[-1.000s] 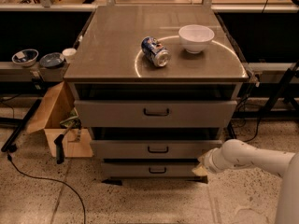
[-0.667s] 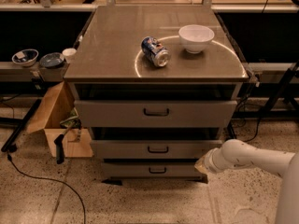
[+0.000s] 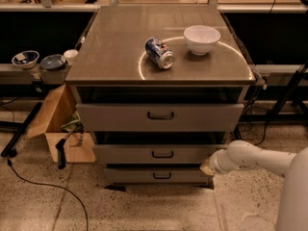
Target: Close middle drawer
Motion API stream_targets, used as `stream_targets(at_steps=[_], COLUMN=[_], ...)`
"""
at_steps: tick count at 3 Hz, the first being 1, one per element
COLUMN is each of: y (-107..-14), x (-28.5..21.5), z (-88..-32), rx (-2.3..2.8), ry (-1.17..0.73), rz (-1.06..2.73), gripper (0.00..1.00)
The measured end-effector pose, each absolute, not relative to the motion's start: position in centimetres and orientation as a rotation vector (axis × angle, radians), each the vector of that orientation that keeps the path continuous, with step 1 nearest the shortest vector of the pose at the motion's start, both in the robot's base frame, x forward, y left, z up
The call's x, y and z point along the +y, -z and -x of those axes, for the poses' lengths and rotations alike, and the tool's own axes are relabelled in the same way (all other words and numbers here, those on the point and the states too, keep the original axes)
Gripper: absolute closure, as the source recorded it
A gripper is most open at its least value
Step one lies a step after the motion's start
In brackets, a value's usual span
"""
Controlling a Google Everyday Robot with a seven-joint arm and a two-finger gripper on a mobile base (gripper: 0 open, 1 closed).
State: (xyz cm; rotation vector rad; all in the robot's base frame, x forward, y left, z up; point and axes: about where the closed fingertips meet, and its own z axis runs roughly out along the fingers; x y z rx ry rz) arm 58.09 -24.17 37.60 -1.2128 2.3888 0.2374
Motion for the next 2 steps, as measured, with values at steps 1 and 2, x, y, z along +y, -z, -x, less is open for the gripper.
stream_targets(at_steps=[1, 2], y=[-38.3, -38.5], x=[-23.9, -23.6], z=[-60.2, -61.2], rx=[2.367, 2.347], ry=[-0.230, -0.228], rz=[1.226, 1.243], gripper=[0.36, 0.13])
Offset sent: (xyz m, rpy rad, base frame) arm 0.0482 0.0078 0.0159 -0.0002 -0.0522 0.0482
